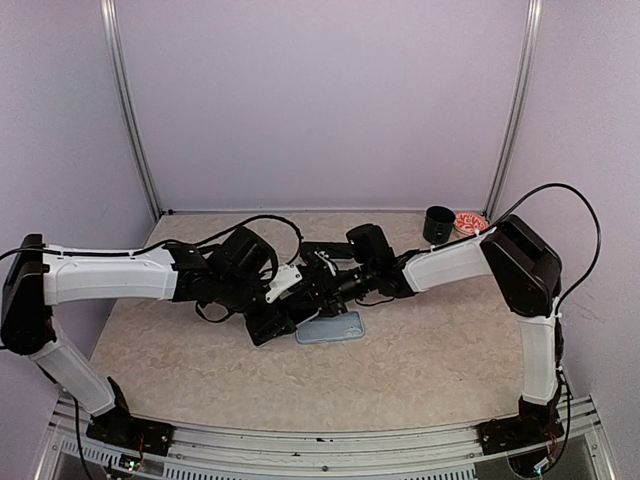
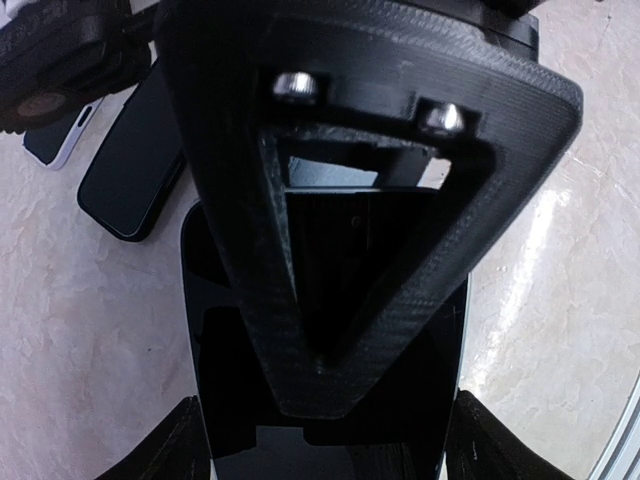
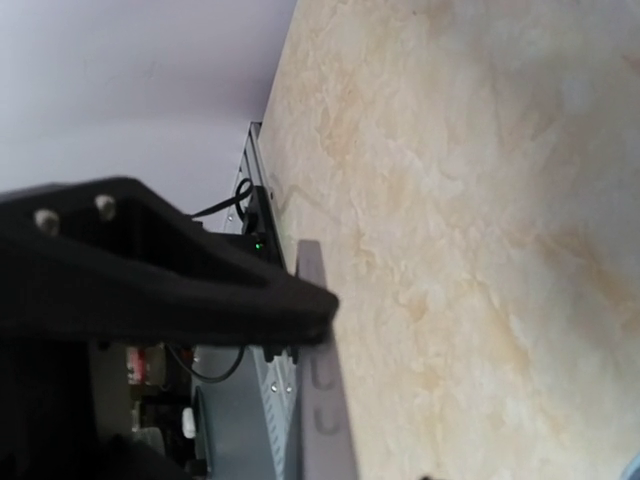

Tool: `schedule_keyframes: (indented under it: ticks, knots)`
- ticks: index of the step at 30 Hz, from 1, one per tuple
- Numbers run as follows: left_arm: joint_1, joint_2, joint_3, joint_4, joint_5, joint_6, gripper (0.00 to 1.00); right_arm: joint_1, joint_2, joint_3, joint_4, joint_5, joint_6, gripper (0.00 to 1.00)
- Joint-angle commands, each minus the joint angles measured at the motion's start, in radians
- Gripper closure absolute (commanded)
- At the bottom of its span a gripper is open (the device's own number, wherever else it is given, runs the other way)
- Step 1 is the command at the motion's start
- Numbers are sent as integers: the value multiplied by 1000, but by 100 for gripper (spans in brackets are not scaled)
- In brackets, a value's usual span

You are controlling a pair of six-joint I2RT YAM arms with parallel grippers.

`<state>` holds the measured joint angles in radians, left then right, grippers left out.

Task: Put the phone into the phone case
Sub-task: Pass from the left arm to the right

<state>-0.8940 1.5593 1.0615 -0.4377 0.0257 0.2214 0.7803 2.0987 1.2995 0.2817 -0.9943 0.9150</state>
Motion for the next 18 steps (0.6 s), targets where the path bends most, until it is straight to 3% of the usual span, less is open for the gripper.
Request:
schedule_keyframes:
  ticks: [1,8,11,18]
  knots:
    - [-9,13,47,46,-13,8,38,11,22,15,31,-34,3,63]
    - [-9,30,52,53,-18,12,35,10,26,20,39,-45,2,90]
    - [-9,33,50,57,-21,13,32,10,28,25,41,-48,2,97]
    - [-7,1,20,123,-55,-6,2,-15,7,24,44,-54,-2,100]
